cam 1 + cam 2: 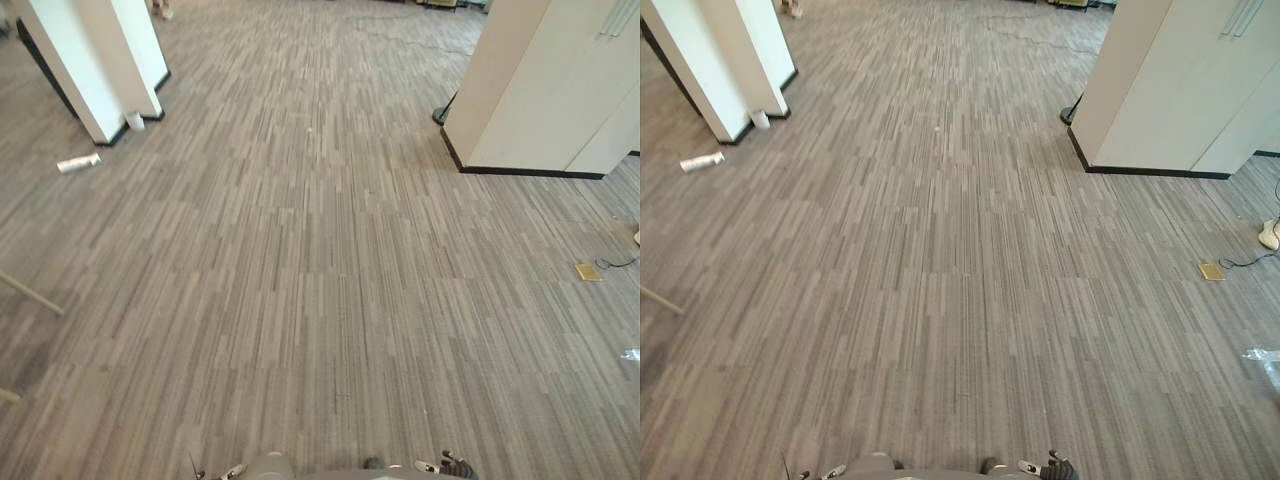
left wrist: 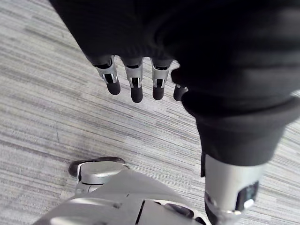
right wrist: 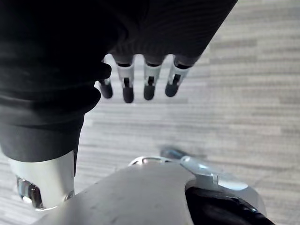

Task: Organize washtable

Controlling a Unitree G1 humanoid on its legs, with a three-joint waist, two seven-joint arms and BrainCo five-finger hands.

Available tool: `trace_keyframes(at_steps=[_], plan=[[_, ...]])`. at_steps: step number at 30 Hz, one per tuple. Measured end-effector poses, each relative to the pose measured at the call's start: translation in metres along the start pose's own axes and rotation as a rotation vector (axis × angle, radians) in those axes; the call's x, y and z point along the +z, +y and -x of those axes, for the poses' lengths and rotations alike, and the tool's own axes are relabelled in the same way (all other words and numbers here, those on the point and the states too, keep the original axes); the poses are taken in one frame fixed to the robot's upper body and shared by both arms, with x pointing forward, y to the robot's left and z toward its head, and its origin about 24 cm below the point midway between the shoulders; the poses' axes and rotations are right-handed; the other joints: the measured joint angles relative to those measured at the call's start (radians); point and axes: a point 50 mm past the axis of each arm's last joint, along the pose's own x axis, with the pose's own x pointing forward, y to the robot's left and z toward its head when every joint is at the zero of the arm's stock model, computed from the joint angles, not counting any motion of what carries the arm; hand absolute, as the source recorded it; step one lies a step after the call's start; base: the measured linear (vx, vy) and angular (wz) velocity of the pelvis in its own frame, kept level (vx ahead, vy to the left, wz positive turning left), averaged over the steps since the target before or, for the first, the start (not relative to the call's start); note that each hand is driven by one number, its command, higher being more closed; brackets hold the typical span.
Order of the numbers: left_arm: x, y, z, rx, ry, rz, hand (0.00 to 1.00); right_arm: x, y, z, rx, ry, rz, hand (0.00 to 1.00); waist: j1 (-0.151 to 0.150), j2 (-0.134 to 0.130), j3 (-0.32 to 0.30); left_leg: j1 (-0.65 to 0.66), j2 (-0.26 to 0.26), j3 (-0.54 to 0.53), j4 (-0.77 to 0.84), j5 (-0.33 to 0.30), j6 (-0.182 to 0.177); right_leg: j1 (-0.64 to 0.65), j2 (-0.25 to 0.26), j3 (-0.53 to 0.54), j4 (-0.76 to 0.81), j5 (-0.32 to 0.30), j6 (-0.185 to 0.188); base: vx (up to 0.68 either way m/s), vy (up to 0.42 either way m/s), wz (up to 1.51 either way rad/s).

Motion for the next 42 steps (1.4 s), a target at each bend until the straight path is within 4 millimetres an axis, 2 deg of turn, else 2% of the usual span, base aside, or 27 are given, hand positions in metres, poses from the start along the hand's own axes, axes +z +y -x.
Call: trace_keyframes(at_steps=[2,4,5,6,7,9,11,13,14,15,17,18,20,21,23,25,26,27,28,29,31,32,33,35,38,40,42], plan=[[-0.007,-0.005,0.002,-0.019,0.019,0.013,0.0,0.012,-0.007,-0.003,-0.016,-0.025,0.015,0.0,0.031,0.028,0.02,-0.017,-0.055,-0.067,-0.168,0.047,0.004,-0.019,-0.023,0.026,-0.021,-0.001,0.001,0.07,0.152,-0.43],[-0.022,-0.007,0.007,-0.025,0.059,0.029,0.0,0.026,-0.018,-0.005,-0.039,-0.061,0.031,0.0,0.063,0.075,0.017,-0.034,-0.05,-0.073,-0.192,0.103,0.001,-0.048,-0.007,0.054,-0.018,-0.013,0.014,0.12,0.156,-0.61],[-0.024,-0.006,0.007,-0.017,0.064,0.038,0.0,0.034,-0.015,-0.006,-0.036,-0.083,0.024,0.0,0.069,0.071,0.031,-0.067,-0.042,-0.067,-0.124,0.083,0.021,-0.093,-0.028,0.052,0.141,-0.056,0.025,0.17,0.108,-0.04],[-0.024,0.002,0.007,0.003,0.061,0.039,0.0,0.033,-0.008,-0.007,-0.02,-0.078,0.013,0.0,0.068,0.034,0.039,-0.077,-0.065,-0.066,-0.062,0.044,0.04,-0.085,-0.06,0.053,0.195,-0.125,0.063,0.26,0.139,0.13],[-0.025,0.008,0.007,0.019,0.061,0.043,0.0,0.033,-0.005,-0.007,-0.013,-0.073,0.009,0.0,0.071,0.025,0.038,-0.096,-0.069,-0.075,0.019,-0.007,0.061,-0.084,-0.074,0.054,0.226,-0.171,0.087,0.27,0.156,0.1],[-0.041,0.015,0.012,0.033,0.096,0.048,0.0,0.027,0.008,-0.006,0.008,-0.058,-0.045,0.0,0.069,-0.023,-0.001,-0.082,-0.107,-0.047,0.073,-0.098,0.093,-0.103,-0.13,0.075,0.375,-0.243,0.117,0.38,0.185,-0.08],[-0.039,0.015,0.012,0.031,0.091,0.049,0.0,0.025,0.008,-0.006,0.009,-0.058,-0.075,0.0,0.066,-0.033,-0.006,-0.041,-0.126,-0.034,0.079,-0.128,0.121,-0.194,-0.168,0.099,0.652,-0.244,0.116,0.35,0.11,-0.05],[-0.038,0.014,0.012,0.015,0.081,0.009,0.0,0.024,0.002,-0.005,-0.014,-0.055,-0.113,0.0,0.053,-0.015,0.002,0.092,-0.16,-0.032,0.053,-0.181,0.15,-0.26,-0.21,0.13,0.942,-0.111,0.07,0.54,0.175,-0.04],[-0.037,0.012,0.012,0.007,0.076,0.001,0.0,0.024,0.002,-0.005,-0.016,-0.056,-0.117,0.0,0.049,-0.013,0.002,0.131,-0.164,-0.034,0.038,-0.19,0.154,-0.272,-0.207,0.134,1.0,-0.117,0.07,0.56,0.128,-0.04],[-0.033,0.01,0.011,-0.006,0.062,-0.025,0.0,0.026,-0.001,-0.006,-0.024,-0.065,-0.126,0.0,0.037,-0.01,0.002,0.225,-0.166,-0.037,-0.008,-0.2,0.165,-0.308,-0.192,0.096,1.072,-0.175,0.052,0.47,0.055,-0.02],[-0.023,0.007,0.008,-0.019,0.036,-0.041,0.0,0.028,-0.005,-0.006,-0.034,-0.073,-0.119,0.0,0.03,-0.001,0.001,0.294,-0.16,-0.039,-0.056,-0.202,0.164,-0.364,-0.173,0.007,1.031,-0.241,0.015,0.46,0.028,0.08],[-0.015,0.0,0.006,-0.037,0.014,-0.048,0.0,0.03,-0.011,-0.005,-0.048,-0.081,-0.103,0.0,0.013,0.015,0.003,0.334,-0.149,-0.049,-0.092,-0.202,0.162,-0.415,-0.144,-0.049,0.92,-0.26,0.0,0.49,-0.002,0.33],[-0.005,-0.013,0.005,-0.068,-0.015,-0.054,0.0,0.034,-0.021,-0.004,-0.076,-0.108,-0.107,0.0,-0.014,0.06,0.009,0.391,-0.12,-0.082,-0.143,-0.201,0.143,-0.485,-0.073,-0.049,0.673,-0.235,0.0,0.52,-0.016,0.53],[0.002,-0.021,0.004,-0.093,-0.041,-0.082,0.0,0.035,-0.024,-0.003,-0.087,-0.119,-0.109,0.0,-0.023,0.08,0.012,0.427,-0.108,-0.104,-0.165,-0.201,0.103,-0.512,-0.043,-0.001,0.496,-0.157,0.0,0.44,-0.038,0.57],[0.009,-0.026,0.004,-0.102,-0.071,-0.09,0.0,0.021,-0.023,-0.001,-0.093,-0.083,-0.12,0.0,-0.014,0.075,0.008,0.496,-0.107,-0.14,-0.182,-0.21,0.053,-0.517,-0.03,0.04,0.322,-0.035,-0.024,0.7,-0.17,0.66],[0.009,-0.023,0.004,-0.094,-0.074,-0.085,0.0,0.012,-0.019,0.001,-0.086,-0.06,-0.129,0.0,-0.018,0.058,-0.009,0.551,-0.092,-0.195,-0.146,-0.235,0.009,-0.516,-0.028,0.063,0.359,0.114,-0.073,0.79,-0.288,0.79],[0.011,-0.029,0.004,-0.103,-0.077,-0.068,0.0,0.011,-0.022,0.001,-0.097,-0.059,-0.136,0.0,-0.015,0.083,-0.016,0.537,-0.054,-0.214,-0.053,-0.225,-0.009,-0.519,-0.012,0.058,0.453,0.123,-0.056,0.72,-0.298,0.58],[0.01,-0.037,0.006,-0.113,-0.07,-0.017,0.0,0.012,-0.027,0.002,-0.109,-0.066,-0.13,0.0,-0.016,0.112,-0.014,0.469,-0.001,-0.206,0.122,-0.152,-0.023,-0.486,0.011,0.027,0.479,0.059,-0.064,0.7,-0.302,0.4],[0.011,-0.037,0.005,-0.104,-0.068,0.013,0.0,0.013,-0.028,0.002,-0.111,-0.07,-0.129,0.0,-0.019,0.12,-0.01,0.417,0.018,-0.202,0.246,-0.077,0.029,-0.463,0.023,0.02,0.482,0.035,-0.068,0.82,-0.344,0.06],[0.01,-0.033,0.005,-0.074,-0.059,0.067,0.0,0.01,-0.029,0.003,-0.116,-0.067,-0.137,0.0,-0.011,0.118,-0.003,0.28,0.097,-0.18,0.517,0.157,0.111,-0.381,0.05,0.01,0.445,-0.003,-0.093,0.54,-0.23,-0.09],[0.012,-0.029,0.004,-0.062,-0.069,0.079,0.0,0.008,-0.027,0.003,-0.122,-0.061,-0.15,0.0,-0.01,0.126,-0.001,0.182,0.186,-0.111,0.7,0.083,0.132,-0.275,0.089,0.011,0.394,-0.026,-0.118,0.61,-0.24,-0.21],[0.017,-0.024,0.003,-0.053,-0.088,0.069,0.0,0.004,-0.022,0.003,-0.117,-0.048,-0.169,0.0,-0.009,0.094,0.011,0.117,0.188,-0.092,0.73,0.031,0.12,-0.198,0.089,0.015,0.345,-0.04,-0.121,0.65,-0.238,-0.19],[0.021,-0.02,0.002,-0.047,-0.105,0.059,0.0,0.002,-0.018,0.004,-0.11,-0.041,-0.181,0.0,-0.007,0.079,0.009,0.068,0.171,-0.078,0.709,0.008,0.109,-0.152,0.083,0.02,0.304,-0.053,-0.115,0.59,-0.184,-0.19],[0.022,-0.023,0.003,-0.055,-0.111,0.061,0.0,0.001,-0.019,0.004,-0.118,-0.038,-0.199,0.0,-0.007,0.082,0.01,-0.027,0.163,-0.028,0.615,-0.016,0.109,-0.082,0.086,0.032,0.251,-0.073,-0.1,0.38,-0.069,-0.17],[0.016,-0.022,0.004,-0.053,-0.094,0.057,0.0,-0.003,-0.02,0.004,-0.125,-0.026,-0.218,0.0,0.014,0.085,0.01,-0.107,0.12,0.022,0.265,-0.012,0.104,-0.021,0.083,0.052,0.214,-0.118,-0.07,0.44,0.075,-0.18],[0.003,-0.017,0.006,-0.038,-0.057,0.069,0.0,-0.004,-0.017,0.004,-0.119,-0.02,-0.219,0.0,0.032,0.075,0.01,-0.119,0.06,-0.023,-0.103,0.053,0.048,0.019,0.063,0.076,0.206,-0.175,-0.045,0.49,0.194,-0.23],[-0.006,-0.011,0.008,-0.022,-0.035,0.084,0.0,-0.003,-0.012,0.003,-0.105,-0.02,-0.222,0.0,0.055,0.042,0.0,-0.105,0.021,-0.038,-0.181,0.213,0.039,0.031,0.026,0.116,0.211,-0.219,-0.013,0.52,0.244,-0.35]])
